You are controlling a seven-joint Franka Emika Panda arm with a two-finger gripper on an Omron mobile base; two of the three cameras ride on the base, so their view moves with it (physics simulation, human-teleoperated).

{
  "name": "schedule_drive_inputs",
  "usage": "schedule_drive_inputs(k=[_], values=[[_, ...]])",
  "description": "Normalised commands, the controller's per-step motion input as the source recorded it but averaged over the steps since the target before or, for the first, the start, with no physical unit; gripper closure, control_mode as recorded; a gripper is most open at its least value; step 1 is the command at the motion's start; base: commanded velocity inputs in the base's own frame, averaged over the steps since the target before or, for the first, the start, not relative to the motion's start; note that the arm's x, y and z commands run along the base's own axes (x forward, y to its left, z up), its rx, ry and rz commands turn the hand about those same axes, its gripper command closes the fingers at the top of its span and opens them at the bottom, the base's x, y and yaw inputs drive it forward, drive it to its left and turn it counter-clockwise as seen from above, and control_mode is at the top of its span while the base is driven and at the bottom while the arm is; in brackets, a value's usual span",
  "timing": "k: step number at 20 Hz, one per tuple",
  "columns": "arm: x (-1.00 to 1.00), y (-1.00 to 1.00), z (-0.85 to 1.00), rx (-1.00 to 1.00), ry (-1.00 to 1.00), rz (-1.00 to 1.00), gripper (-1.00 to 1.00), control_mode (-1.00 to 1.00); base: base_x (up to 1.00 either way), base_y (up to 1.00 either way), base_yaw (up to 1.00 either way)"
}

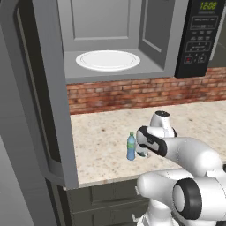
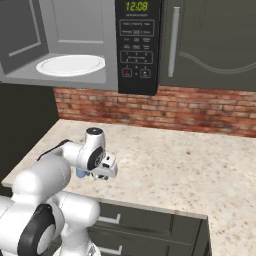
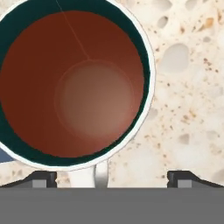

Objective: Place the microwavable item in the microwave. Then, close the microwave door and press the start button.

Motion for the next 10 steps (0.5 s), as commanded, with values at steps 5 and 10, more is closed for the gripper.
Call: schedule_drive_inputs(k=[5,10], values=[[0.05,0.03,-0.25,0.0,-0.01,0.0,-1.0,-1.0,0.0,0.0,0.0],[0.01,0.03,-0.17,0.0,-0.03,0.0,1.0,-1.0,0.0,0.0,0.0]])
